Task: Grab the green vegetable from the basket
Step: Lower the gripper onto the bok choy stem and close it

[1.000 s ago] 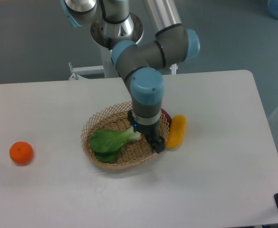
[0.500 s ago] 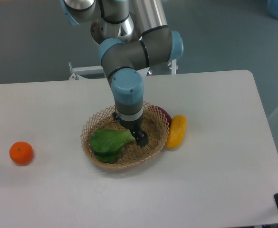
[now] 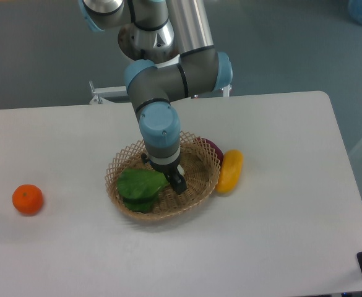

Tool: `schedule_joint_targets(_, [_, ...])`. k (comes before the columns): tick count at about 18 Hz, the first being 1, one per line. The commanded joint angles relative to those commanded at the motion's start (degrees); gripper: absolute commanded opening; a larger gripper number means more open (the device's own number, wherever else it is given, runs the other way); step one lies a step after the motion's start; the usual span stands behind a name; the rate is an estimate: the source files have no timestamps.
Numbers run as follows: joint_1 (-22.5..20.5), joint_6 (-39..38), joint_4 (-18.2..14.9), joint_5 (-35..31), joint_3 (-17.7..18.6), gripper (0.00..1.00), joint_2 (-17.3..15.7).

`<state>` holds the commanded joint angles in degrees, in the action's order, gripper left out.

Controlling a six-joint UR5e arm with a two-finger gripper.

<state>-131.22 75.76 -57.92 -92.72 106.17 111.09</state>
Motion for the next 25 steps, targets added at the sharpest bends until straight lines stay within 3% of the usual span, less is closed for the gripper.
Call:
schedule_joint_targets(12, [0.97,0.09,0.09,0.00,-0.26,0.99,1.49])
schedule_joint_targets(13, [0.97,0.09,0.09,0.00,-0.26,0.92,1.58])
schedule_joint_targets(17, [0.88,0.09,-0.09,-0.17,-0.26,0.46,1.15])
schedule_joint_targets(19, [0.88,0.09,-0.52,-0.18,-0.79,0.30,0.79])
schedule_joint_targets(25, [0.09,0.70,-1.67,0.00,-4.30,0.29,-1.14])
